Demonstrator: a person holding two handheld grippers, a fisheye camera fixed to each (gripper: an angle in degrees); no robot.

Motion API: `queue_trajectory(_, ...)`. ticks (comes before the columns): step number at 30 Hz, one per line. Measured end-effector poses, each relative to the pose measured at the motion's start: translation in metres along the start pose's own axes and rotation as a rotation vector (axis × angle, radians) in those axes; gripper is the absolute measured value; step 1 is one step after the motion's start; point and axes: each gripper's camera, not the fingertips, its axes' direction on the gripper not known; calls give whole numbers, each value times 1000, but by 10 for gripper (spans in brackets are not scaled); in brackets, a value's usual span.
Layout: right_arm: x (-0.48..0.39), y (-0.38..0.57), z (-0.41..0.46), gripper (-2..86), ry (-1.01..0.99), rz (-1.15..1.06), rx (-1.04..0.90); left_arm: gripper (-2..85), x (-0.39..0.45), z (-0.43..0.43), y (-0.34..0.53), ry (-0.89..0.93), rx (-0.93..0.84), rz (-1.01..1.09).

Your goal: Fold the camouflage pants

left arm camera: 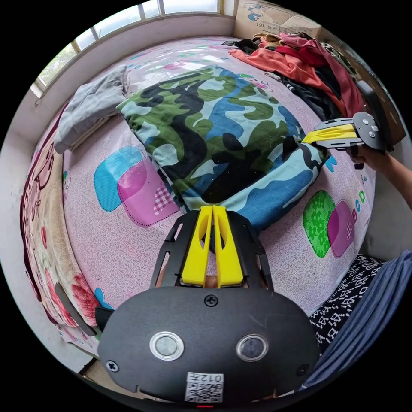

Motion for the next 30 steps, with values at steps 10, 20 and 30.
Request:
queue_trajectory(10, 23, -1, -30, 0, -56, 238, -20, 2, -9, -11, 7, 101, 7, 5)
queue_trajectory(20, 1, -110, -39, -1, 55, 32, 165, -1, -43, -30, -70, -61, 164, -75)
queue_trajectory(30, 6, -128, -43, -1, 166, -17, 160, -1, -84, -21, -56, 27, 228, -177)
